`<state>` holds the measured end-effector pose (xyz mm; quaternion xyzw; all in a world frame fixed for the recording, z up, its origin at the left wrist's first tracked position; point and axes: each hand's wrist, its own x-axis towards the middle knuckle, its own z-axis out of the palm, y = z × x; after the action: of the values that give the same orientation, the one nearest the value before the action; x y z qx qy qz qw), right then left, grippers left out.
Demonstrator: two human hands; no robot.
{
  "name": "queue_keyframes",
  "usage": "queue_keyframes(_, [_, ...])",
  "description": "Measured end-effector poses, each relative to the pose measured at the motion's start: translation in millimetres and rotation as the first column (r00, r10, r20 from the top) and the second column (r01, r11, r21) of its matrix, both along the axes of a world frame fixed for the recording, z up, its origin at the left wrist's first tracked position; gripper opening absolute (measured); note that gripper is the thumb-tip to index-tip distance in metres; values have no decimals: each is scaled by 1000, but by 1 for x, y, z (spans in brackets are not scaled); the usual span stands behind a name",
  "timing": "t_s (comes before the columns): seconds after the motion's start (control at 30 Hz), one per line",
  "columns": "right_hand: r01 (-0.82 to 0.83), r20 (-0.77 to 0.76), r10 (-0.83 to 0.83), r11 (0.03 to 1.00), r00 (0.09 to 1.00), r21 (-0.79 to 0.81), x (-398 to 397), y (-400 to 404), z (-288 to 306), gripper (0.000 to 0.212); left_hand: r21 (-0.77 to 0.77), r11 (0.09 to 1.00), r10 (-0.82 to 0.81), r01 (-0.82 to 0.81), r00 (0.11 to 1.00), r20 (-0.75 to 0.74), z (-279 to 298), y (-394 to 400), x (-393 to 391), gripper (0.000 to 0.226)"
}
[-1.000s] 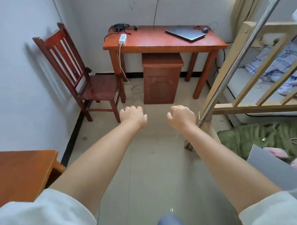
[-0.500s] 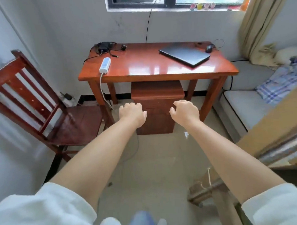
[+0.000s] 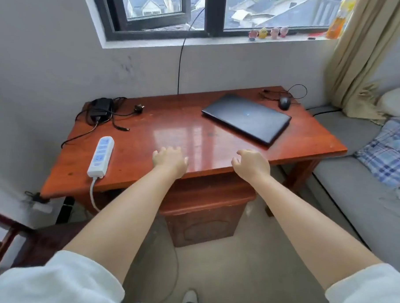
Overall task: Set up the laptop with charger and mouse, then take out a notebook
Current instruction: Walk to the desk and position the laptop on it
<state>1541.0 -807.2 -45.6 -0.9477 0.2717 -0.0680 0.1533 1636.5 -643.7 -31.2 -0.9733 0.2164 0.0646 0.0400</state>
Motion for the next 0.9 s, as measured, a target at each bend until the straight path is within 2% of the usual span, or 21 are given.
queue_keyframes(0.23, [258, -76, -250, 959, 965, 114, 86, -125, -23, 32, 21, 994, -104, 106, 992, -78, -32, -112, 114, 44])
queue_keyframes(0.53, [502, -227, -460, 844, 858, 188, 177, -265, -84, 40, -28, 998, -62, 59, 991, -121, -89, -251, 236, 41])
queue_keyframes(0.7, [666, -269, -614, 721, 742, 192, 210, -296, -126, 50, -100, 995, -35, 24, 993, -110, -129, -314, 295, 39])
queue_keyframes(0.9, [795, -221, -773, 524, 594, 304, 237, -311, -150, 63, -136, 986, 79, -98, 988, -136, -163, -348, 361, 67])
